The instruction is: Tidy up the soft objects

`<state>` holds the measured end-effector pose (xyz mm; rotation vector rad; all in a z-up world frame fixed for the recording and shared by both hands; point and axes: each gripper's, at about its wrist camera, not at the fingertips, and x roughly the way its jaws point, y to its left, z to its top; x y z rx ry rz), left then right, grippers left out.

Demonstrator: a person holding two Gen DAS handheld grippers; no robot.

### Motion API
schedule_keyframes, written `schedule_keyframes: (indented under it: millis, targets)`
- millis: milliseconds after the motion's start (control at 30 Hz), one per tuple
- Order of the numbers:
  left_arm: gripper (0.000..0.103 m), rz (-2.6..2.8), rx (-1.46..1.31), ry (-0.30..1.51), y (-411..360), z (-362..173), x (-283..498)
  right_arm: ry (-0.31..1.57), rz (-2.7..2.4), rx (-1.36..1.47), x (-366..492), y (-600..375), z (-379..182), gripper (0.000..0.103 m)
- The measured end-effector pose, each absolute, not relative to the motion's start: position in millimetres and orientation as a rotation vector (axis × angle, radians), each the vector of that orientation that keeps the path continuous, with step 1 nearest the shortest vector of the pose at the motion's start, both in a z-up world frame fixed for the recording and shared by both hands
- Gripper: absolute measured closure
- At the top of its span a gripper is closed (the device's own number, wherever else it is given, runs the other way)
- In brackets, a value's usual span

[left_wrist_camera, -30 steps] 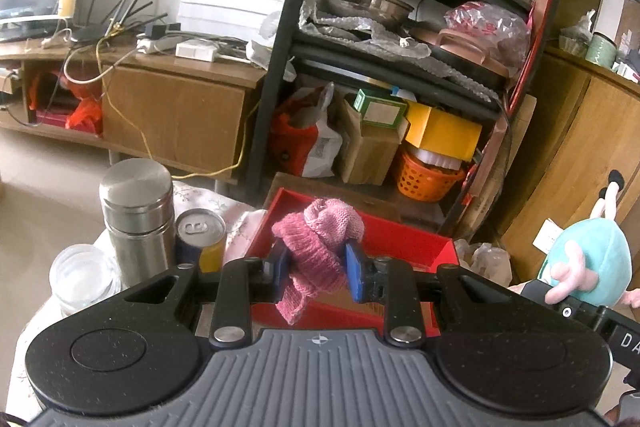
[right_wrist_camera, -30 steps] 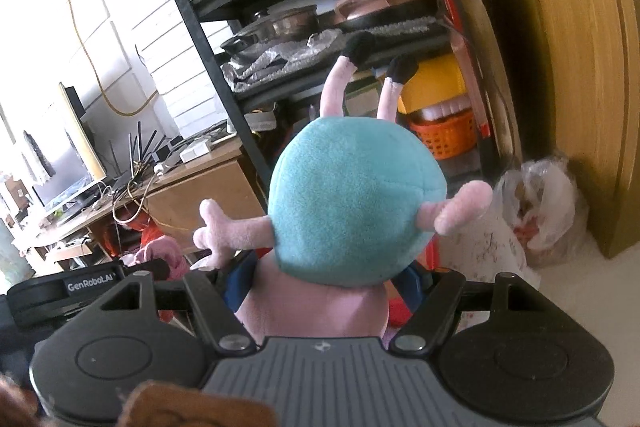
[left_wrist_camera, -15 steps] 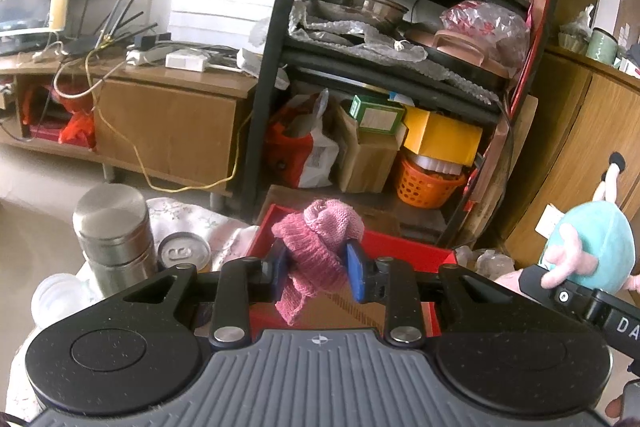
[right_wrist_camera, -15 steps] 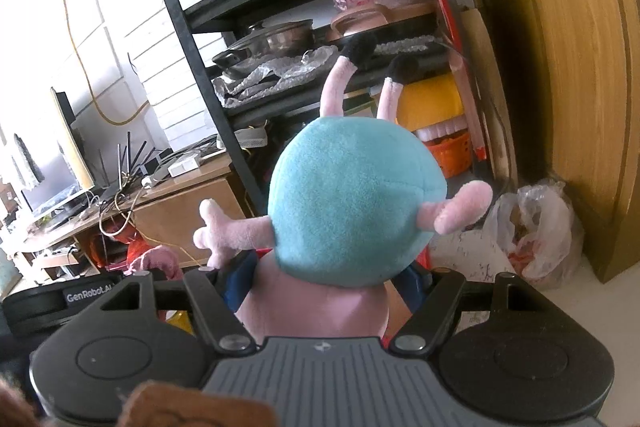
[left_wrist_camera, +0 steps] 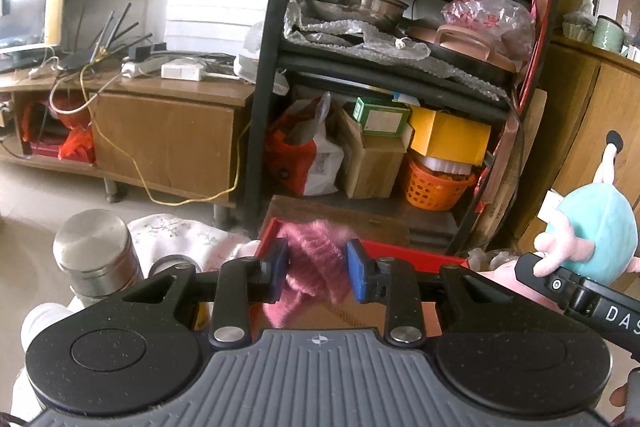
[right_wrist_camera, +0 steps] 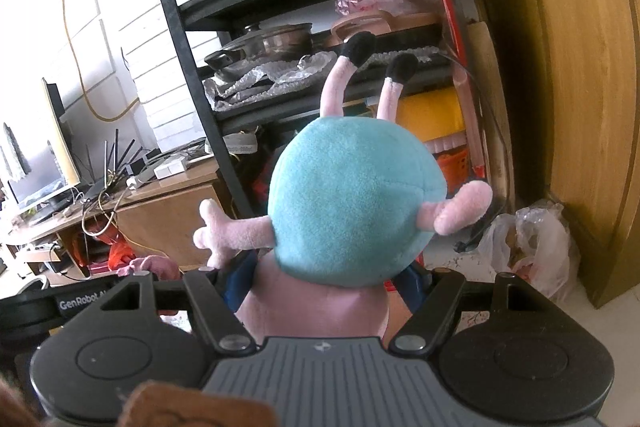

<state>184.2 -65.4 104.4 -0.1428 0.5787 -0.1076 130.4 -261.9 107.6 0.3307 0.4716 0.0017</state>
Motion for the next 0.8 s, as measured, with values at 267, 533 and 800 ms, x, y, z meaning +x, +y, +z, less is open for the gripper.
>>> schedule_keyframes:
  millis: [267, 533, 800]
  targets:
    - [0.071, -0.104, -0.136, 0.583, -74.6, 98.5, 203.4, 0.461, -0.005, 0.319, 148.1, -263.2, 106.6, 0.058]
    - [0.068, -0.194, -0.076, 0.737, -68.0, 73.4, 211.8, 0.520, -0.015, 0.311, 167.8, -266.1, 88.0, 0.058]
    - [0.052, -0.142, 0.029, 0.953, -37.3, 34.2, 194.7, 0.577, 0.023, 0.340, 166.0, -260.9, 80.8, 0.058]
